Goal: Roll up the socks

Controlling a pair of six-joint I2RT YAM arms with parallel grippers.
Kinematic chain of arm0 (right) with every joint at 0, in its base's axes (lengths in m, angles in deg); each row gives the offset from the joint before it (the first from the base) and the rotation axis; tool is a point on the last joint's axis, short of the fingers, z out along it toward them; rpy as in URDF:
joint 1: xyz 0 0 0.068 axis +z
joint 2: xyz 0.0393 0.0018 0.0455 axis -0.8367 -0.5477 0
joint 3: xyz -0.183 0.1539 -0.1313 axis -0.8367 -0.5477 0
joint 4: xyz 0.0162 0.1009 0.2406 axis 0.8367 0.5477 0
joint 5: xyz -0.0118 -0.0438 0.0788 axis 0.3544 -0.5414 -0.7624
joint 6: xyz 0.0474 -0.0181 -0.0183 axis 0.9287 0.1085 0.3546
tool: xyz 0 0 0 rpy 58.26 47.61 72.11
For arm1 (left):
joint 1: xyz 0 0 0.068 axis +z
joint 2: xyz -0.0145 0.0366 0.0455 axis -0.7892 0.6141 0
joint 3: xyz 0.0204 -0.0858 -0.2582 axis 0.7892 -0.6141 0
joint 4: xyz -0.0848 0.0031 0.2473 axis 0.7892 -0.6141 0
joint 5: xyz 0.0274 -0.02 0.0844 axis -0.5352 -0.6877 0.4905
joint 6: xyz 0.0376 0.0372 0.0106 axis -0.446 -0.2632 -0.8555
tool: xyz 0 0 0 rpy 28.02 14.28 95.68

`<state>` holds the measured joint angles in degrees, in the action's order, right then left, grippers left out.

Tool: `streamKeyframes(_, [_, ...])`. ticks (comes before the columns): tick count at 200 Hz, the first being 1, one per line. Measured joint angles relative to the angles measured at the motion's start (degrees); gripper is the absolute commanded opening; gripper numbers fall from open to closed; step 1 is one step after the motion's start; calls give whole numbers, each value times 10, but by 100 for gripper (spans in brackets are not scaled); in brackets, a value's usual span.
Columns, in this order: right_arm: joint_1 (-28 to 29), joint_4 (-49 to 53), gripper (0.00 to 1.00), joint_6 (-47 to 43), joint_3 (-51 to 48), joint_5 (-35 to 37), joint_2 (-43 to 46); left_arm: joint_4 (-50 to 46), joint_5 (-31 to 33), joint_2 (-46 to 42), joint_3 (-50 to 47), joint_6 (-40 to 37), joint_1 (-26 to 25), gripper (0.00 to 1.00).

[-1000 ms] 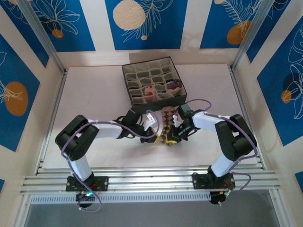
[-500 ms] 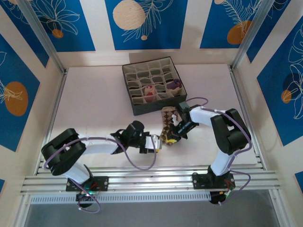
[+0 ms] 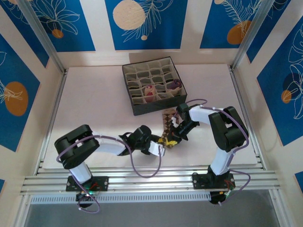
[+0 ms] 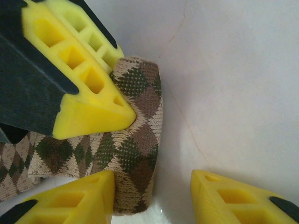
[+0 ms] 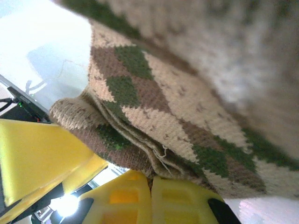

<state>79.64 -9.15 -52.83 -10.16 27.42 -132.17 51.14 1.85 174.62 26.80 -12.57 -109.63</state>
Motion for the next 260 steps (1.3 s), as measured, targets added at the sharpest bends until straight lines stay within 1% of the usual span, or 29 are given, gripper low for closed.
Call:
streamKeyframes(18, [0,7,3,-8,0,-11,-3,7,3,3,0,-5,-2,41])
streamKeyframes(35, [0,14,3,-15,0,-22,-10,10,6,7,1,-6,-5,33])
streamKeyframes(52, [0,17,3,-23,0,-30,-17,16,16,14,6,-15,-8,18])
streamKeyframes(69, [-2,20,8,-28,0,-35,-19,15,21,17,12,-17,-9,0])
streamKeyframes(74, [-3,20,12,-30,0,-35,-19,14,22,17,12,-17,-10,0])
streamKeyframes(79, [-3,20,18,-33,0,-35,-19,11,22,17,14,-21,-10,0])
streamKeyframes(90, [-5,21,27,-33,0,-35,-18,-2,22,17,21,-19,-10,0])
streamKeyframes(99, [-6,19,36,-34,0,-35,-16,-18,22,17,30,-16,-10,0])
streamKeyframes(115, [-14,13,43,-24,-3,-33,-1,-65,22,17,56,1,-11,0])
streamKeyframes(136, [-38,1,43,-17,-16,-12,42,-149,22,25,108,45,-11,0])
streamKeyframes(152, [-57,-10,41,-11,-23,9,75,-209,17,36,149,75,-11,0])
streamKeyframes(173, [-74,-40,35,2,-45,31,118,-280,-5,49,191,116,-9,0])
streamKeyframes(191, [-78,-73,30,13,-81,37,167,-347,-37,65,235,155,2,0])
streamKeyframes(203, [-78,-98,31,23,-109,35,202,-390,-64,83,269,179,12,0])
streamKeyframes(224, [-76,-139,35,42,-150,26,245,-463,-118,123,334,217,36,0])
streamKeyframes(260, [-58,-178,40,63,-186,27,252,-559,-203,182,417,268,70,0])
